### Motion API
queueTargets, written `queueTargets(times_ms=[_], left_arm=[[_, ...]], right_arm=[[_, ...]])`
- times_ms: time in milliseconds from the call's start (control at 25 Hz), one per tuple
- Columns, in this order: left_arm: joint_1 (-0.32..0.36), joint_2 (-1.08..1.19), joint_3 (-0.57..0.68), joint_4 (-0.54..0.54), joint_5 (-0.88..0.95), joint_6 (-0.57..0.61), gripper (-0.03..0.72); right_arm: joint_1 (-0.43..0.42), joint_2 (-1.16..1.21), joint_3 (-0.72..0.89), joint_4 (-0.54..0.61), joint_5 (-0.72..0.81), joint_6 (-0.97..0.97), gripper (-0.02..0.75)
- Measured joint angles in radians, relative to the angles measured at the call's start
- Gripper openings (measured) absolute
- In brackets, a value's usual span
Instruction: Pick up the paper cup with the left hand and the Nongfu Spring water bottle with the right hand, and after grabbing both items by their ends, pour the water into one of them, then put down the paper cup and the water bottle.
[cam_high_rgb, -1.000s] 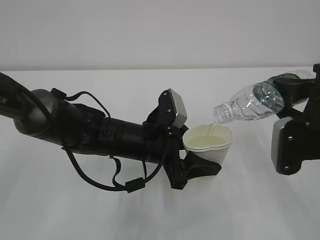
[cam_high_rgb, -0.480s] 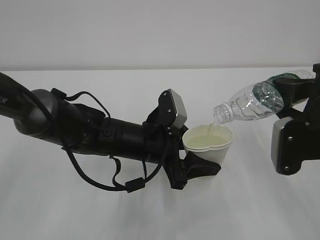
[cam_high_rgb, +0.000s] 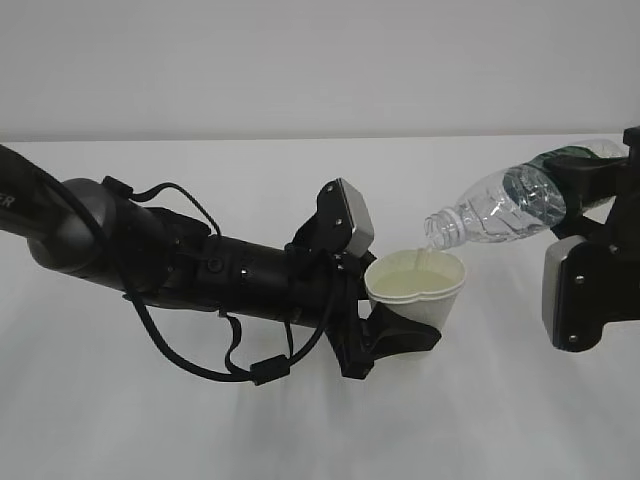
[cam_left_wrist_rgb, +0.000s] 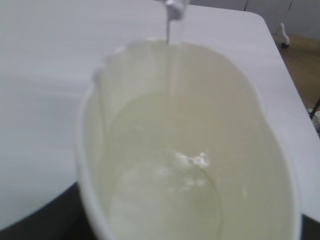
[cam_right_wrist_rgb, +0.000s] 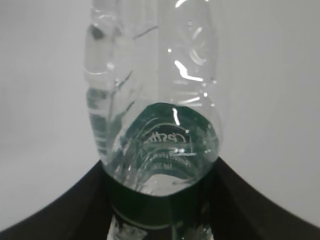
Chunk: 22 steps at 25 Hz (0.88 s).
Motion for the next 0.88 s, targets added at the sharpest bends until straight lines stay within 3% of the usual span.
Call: queueTargets(times_ms=[880], left_arm=[[0.0, 0.0, 0.0, 0.0, 0.0, 0.0, 0.444]], right_arm=[[0.0, 0.0, 0.0, 0.006, -0.002, -0.001, 0.401]])
